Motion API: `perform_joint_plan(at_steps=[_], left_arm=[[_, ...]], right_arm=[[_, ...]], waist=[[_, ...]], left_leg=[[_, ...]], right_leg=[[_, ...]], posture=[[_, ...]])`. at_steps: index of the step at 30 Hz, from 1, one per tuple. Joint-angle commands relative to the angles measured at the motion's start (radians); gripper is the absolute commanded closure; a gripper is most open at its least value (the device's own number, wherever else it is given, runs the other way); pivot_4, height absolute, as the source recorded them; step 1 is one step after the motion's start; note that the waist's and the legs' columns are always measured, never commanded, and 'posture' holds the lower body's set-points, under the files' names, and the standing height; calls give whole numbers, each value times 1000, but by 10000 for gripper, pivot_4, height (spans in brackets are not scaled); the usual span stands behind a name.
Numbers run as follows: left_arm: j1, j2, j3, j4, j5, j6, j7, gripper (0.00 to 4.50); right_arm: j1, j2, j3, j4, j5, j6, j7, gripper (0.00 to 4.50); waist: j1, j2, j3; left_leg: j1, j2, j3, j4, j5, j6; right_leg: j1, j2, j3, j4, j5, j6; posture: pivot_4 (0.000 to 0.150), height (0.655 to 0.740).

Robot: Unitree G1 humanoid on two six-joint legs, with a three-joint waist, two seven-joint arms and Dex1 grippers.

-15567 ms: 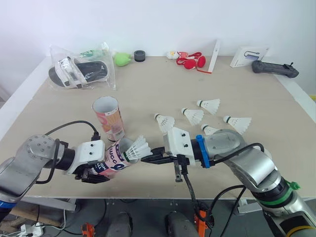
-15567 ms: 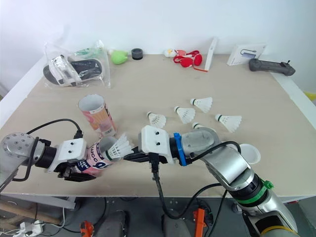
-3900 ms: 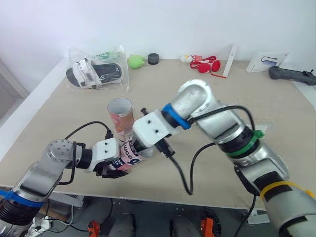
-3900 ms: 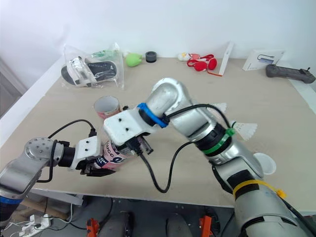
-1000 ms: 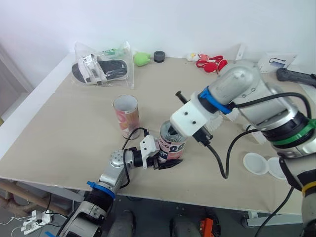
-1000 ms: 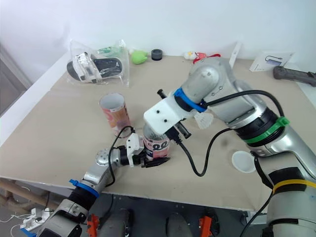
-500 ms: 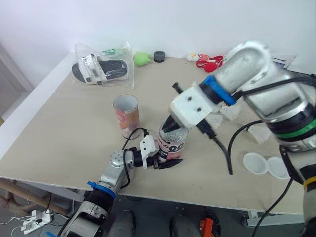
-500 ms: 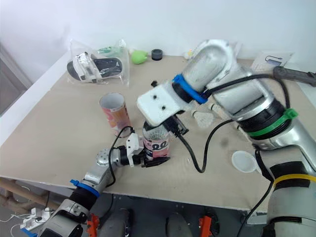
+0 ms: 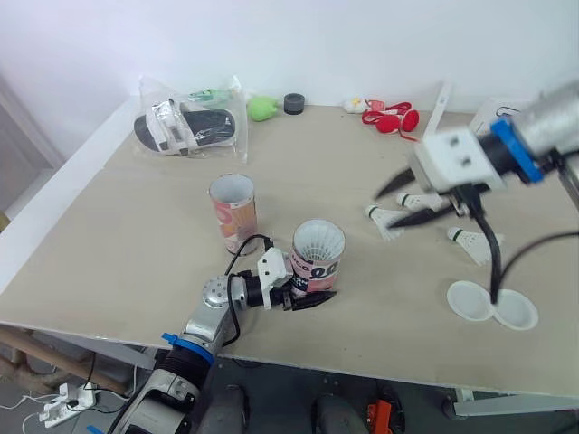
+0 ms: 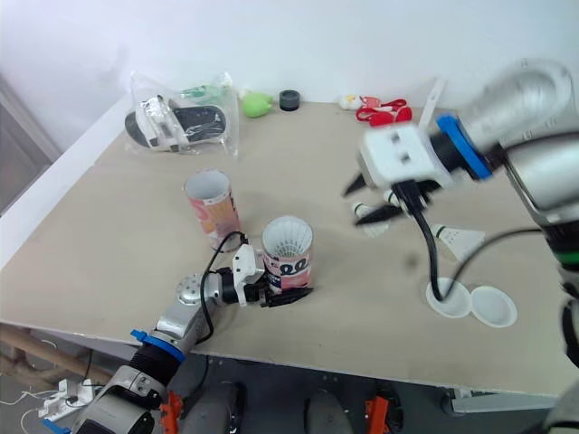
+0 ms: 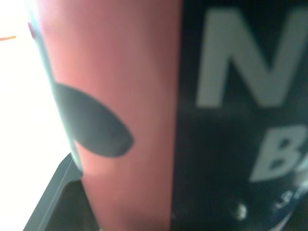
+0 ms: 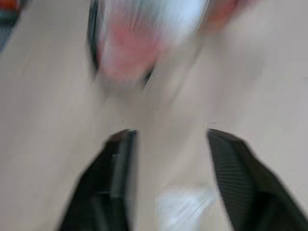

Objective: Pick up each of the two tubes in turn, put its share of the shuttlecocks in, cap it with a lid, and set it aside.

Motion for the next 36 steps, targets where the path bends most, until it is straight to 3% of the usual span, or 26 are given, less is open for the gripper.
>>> perform_joint_plan(at_steps=[1, 2, 3, 9, 22, 25, 32, 36], left_arm=[[28, 9, -15, 47, 22, 20, 4, 14249], [29, 9, -14, 47, 22, 21, 4, 14249], [28, 8, -13, 49, 22, 22, 5, 14249], [20, 4, -12, 60, 24, 21, 3, 14249], [26, 4, -13, 55, 26, 21, 11, 14249], [28, 4, -12, 53, 27, 20, 15, 14249], [31, 5, -12, 50, 27, 16, 19, 14249], [31, 5, -12, 51, 27, 15, 18, 14249]], right_arm=[[93, -47, -45, 34, -88, -58, 16, 7023], [115, -49, -54, 44, -109, -71, 9, 2173], [139, -49, -54, 74, -143, -88, -6, 387], [193, 18, -58, 226, -244, -143, -31, 387], [73, 192, -17, 649, -493, -339, -65, 387], [65, 211, -21, 690, -501, -351, -37, 11248], [80, 231, -38, 695, -477, -337, 34, 44202], [82, 229, -42, 677, -459, -326, 40, 44726]], waist=[[-3, 5, 0], [-3, 7, -1], [-5, 9, -1], [-23, 9, -1], [-27, 8, -1], [-28, 5, -1], [-32, -1, -1], [-32, -1, -1]], left_leg=[[0, 0, 2, 0, 0, 0], [0, 0, 3, 0, 0, 0], [0, 0, 4, 0, 0, 0], [2, 1, 4, 1, 1, 0], [2, 0, 4, 1, 3, 0], [3, 0, 4, 1, 3, 0], [9, 1, 6, 1, 3, 0], [10, 1, 6, 0, 3, 0]], right_leg=[[-1, 0, 2, 0, 0, 0], [-2, 0, 3, 0, 1, 1], [-2, 0, 3, 0, 1, 1], [-1, 0, 3, 0, -1, 7], [0, 0, 5, 0, 5, 3], [1, 0, 5, 0, 5, 3], [7, 0, 5, 0, 4, 5], [7, 0, 6, 0, 4, 4]], posture=[[1500, 7400], [1500, 7400], [1500, 7400], [1500, 7400], [1500, 7400], [1500, 7400], [1500, 7400], [1500, 7400]])
